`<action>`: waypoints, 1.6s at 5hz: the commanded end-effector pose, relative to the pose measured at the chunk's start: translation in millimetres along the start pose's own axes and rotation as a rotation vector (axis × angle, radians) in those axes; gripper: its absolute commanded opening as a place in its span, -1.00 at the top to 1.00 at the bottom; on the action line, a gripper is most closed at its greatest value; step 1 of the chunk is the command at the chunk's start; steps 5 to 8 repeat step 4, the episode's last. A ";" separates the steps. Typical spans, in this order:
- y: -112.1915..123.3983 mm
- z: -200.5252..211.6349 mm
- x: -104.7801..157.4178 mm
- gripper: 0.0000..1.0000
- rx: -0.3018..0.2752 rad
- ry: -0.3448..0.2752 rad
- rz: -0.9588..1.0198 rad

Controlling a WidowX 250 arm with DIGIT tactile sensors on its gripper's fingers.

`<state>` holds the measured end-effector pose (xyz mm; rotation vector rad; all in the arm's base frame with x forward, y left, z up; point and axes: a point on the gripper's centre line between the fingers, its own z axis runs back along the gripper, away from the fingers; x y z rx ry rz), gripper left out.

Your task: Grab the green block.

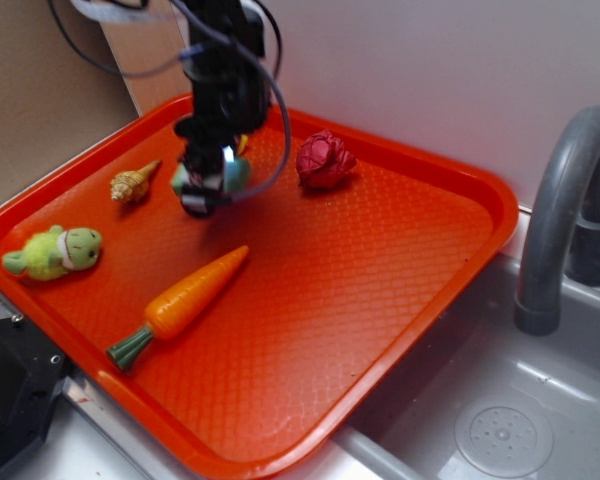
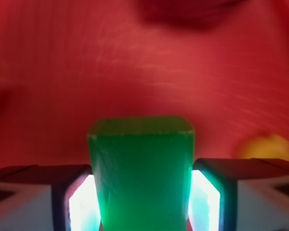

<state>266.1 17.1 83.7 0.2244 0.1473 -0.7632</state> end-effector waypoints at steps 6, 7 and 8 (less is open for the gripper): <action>-0.2 170.7 -57.6 1.00 -0.066 -0.089 0.807; -0.2 170.7 -57.6 1.00 -0.066 -0.089 0.807; -0.2 170.7 -57.6 1.00 -0.066 -0.089 0.807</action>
